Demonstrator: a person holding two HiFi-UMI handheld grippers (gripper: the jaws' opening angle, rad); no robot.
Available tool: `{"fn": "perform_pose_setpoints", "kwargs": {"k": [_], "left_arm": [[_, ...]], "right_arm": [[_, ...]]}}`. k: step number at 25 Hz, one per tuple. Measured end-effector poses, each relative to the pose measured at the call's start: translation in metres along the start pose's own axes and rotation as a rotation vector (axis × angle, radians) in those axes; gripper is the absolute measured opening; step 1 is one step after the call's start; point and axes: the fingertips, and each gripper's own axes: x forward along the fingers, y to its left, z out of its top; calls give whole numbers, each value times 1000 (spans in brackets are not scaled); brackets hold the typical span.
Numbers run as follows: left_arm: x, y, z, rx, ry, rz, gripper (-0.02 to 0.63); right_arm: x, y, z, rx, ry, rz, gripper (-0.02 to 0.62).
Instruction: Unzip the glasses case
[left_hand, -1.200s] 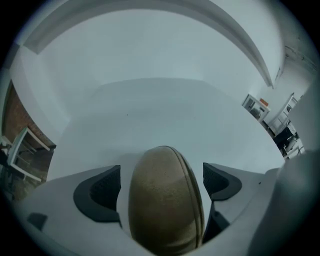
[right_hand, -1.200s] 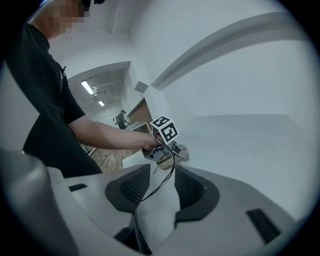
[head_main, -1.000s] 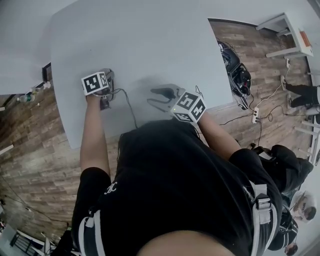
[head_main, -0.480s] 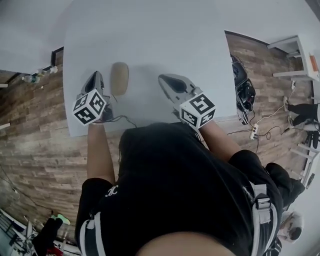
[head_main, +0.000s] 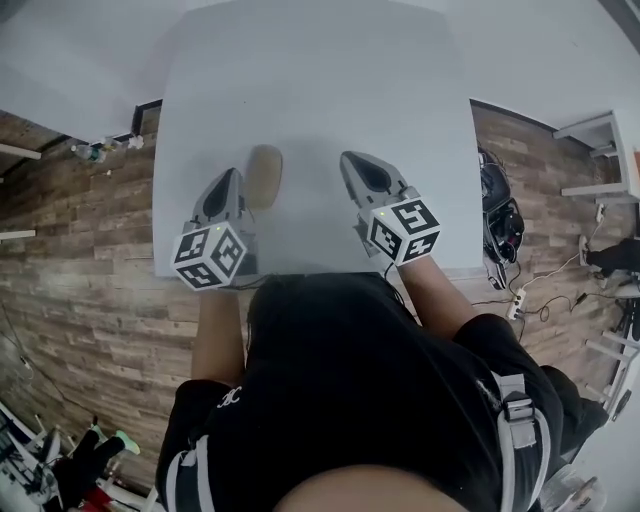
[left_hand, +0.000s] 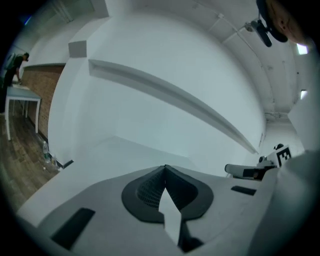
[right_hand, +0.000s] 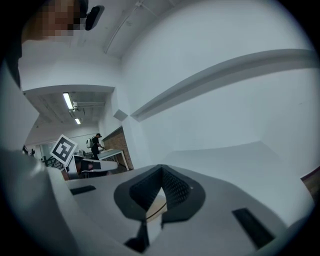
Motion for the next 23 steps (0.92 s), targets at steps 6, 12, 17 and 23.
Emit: {"fn": "perform_pose_setpoints", "kwargs": {"k": [6,12,17,23], "left_arm": [[0,0,-4,-9,25,28,2],[5,14,-3,34,54,54,3],[8,18,-5,-17,72,34,3],[14,26,-2,-87,84,28,3]], "right_arm": [[-8,-14,-7,20,10,5,12],[4,-8,-7,26,12,15,12],[3,-3,-12,1,28,18,12],[2,-10,-20,55,55,25,12]]}}
